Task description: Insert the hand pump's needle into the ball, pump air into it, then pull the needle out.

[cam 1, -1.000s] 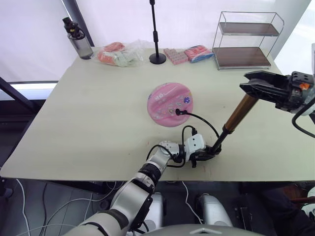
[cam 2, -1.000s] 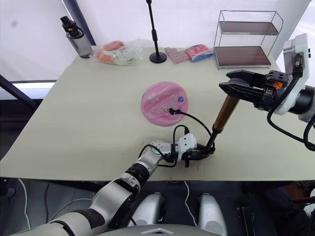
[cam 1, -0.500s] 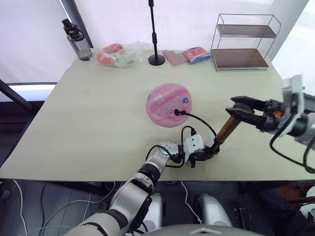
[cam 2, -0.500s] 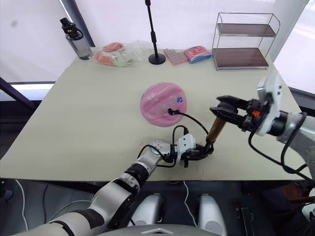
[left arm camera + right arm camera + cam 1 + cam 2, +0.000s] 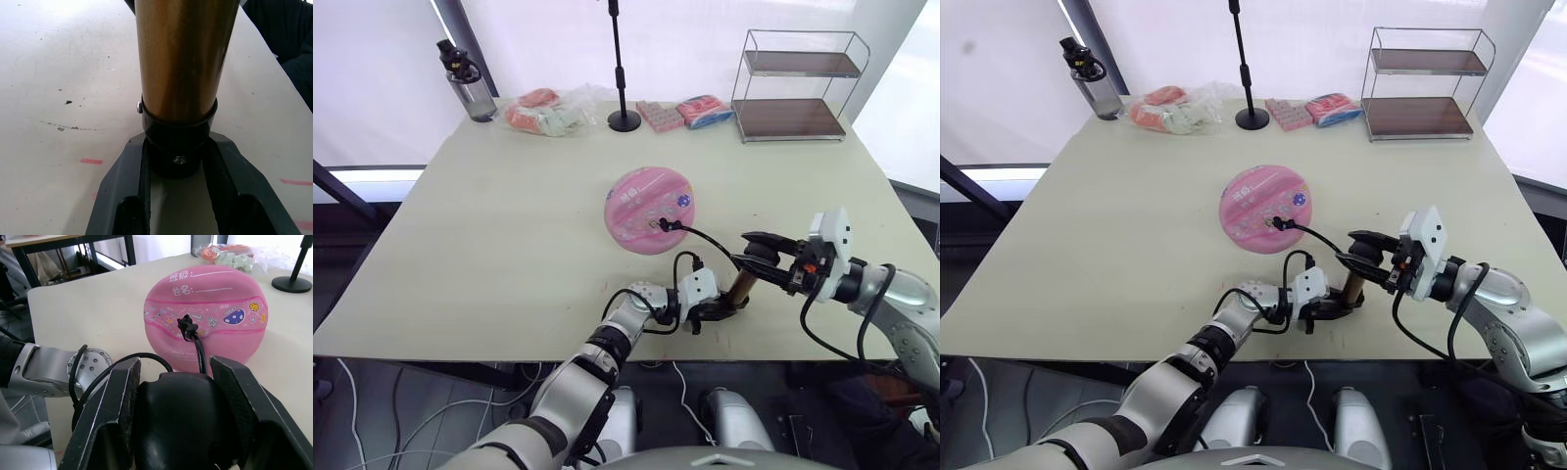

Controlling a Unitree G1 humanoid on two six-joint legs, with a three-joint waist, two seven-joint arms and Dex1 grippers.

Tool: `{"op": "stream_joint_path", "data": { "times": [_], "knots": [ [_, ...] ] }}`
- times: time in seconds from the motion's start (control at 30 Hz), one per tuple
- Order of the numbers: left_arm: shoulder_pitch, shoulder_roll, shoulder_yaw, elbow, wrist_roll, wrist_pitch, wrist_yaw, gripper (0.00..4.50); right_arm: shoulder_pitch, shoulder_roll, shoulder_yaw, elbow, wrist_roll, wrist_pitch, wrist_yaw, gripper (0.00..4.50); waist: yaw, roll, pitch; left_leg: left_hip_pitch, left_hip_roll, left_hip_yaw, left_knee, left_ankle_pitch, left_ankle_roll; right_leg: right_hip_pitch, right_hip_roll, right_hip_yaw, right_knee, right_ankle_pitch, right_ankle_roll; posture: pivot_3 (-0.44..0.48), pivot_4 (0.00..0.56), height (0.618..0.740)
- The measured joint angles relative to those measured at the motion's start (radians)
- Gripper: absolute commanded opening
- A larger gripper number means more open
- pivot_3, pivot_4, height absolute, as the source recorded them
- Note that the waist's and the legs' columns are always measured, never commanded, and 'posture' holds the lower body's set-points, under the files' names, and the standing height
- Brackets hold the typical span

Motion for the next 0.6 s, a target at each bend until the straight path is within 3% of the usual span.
{"op": "stream_joint_path", "data": {
  "times": [0.6],
  "knots": [
    [0.0, -0.007, 0.002, -0.007, -0.006, -0.001, -0.007, 1.07, -0.305, -0.265, -0.309, -0.017, 0.477, 0.409, -0.059, 1.83, 0.003, 0.004, 0.007, -0.004, -0.002, 0.0, 0.0, 0.0, 0.0, -0.002, -0.002, 0.0, 0.0, 0.0, 0.0, 0.0, 0.15, 0.731]
  ]
}}
